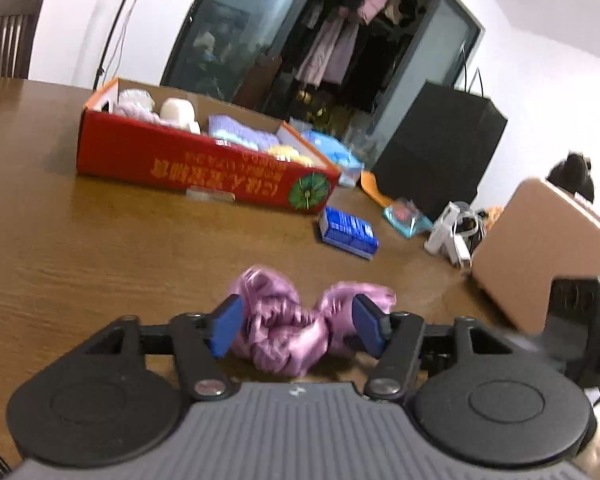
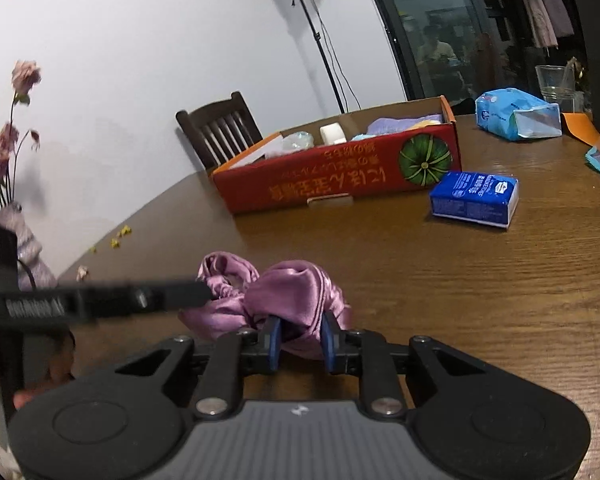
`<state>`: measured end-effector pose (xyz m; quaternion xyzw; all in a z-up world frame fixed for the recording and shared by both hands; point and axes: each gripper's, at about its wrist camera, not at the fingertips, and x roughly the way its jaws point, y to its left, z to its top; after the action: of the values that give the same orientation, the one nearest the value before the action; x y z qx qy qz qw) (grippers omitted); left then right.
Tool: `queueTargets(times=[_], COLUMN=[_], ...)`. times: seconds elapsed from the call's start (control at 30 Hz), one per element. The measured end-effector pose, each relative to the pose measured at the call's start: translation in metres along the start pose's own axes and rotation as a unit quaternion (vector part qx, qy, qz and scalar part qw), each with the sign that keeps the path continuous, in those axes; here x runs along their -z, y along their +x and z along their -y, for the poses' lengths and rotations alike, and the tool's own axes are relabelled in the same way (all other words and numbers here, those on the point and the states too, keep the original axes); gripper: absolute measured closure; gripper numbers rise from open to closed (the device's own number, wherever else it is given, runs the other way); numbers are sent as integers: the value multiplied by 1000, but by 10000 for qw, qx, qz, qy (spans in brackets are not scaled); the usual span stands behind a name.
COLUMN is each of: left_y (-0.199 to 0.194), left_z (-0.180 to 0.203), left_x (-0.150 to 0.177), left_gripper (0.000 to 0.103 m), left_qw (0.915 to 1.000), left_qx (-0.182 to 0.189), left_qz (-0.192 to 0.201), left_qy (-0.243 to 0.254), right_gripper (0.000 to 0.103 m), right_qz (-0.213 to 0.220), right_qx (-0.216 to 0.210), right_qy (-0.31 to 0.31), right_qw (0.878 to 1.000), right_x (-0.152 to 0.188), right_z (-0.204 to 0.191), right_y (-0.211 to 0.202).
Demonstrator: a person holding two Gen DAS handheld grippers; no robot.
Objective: Organize soft objects
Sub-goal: 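Grasp the pink satin bow with the right gripper while the left gripper grasps it too, then carry the pink bow into the box and open both grippers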
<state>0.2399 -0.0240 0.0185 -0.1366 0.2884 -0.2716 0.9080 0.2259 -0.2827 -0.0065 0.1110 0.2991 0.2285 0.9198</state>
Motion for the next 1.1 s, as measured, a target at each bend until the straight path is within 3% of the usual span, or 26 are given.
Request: queueTargets(times=[0.03,0.07,0.1,0.23,0.37,0.43,0.5,0.57,0.63,0.7,0.8,0.93,1.1], left_y=[3,9,15,19,17,13,7,8,12,17,20,15,27], left_z=[0,0,1,-1,-4,-6,-9,-10,-11,-13,-11,-9,-9], left_x=[-1,-1,-1,5,10,11,12,14,14,12,10,-13,-98], left_gripper=[48,69,75,76,72,67,51,47,48,72,80,84,84], left_qw=[10000,9999,9996,9996,9997,9999,9999,9999,9997,9994,9993,9991,9959], left_qx=[-7,-62,-187,-155,-117,-72,-25,-24,-18,117,250,420,356], left_qz=[20,-52,-155,-128,-71,-80,-47,-114,-219,-308,-288,12,626], left_qy=[50,94,150,189,177,127,90,97,100,49,61,92,547], right_gripper=[80,79,77,57,57,65,69,69,69,70,84,89,89], right_qz=[-7,-5,-8,293,524,331,163,156,133,90,114,283,841], right_qx=[9,30,60,-41,8,210,301,203,159,116,63,81,-22], right_qy=[-2,-13,-51,-2,205,172,189,312,407,511,595,394,-107], right_qw=[10000,10000,10000,9996,9984,9991,9992,9992,9990,9986,9981,9988,9964], right_x=[0,0,-2,-10,-24,-26,-23,-18,-13,-10,-8,-21,-92], right_z=[-2,-3,-4,-8,-3,-2,0,4,8,11,11,3,-4], right_y=[-1,-3,-4,-25,-21,-5,5,4,0,-1,-1,-4,3])
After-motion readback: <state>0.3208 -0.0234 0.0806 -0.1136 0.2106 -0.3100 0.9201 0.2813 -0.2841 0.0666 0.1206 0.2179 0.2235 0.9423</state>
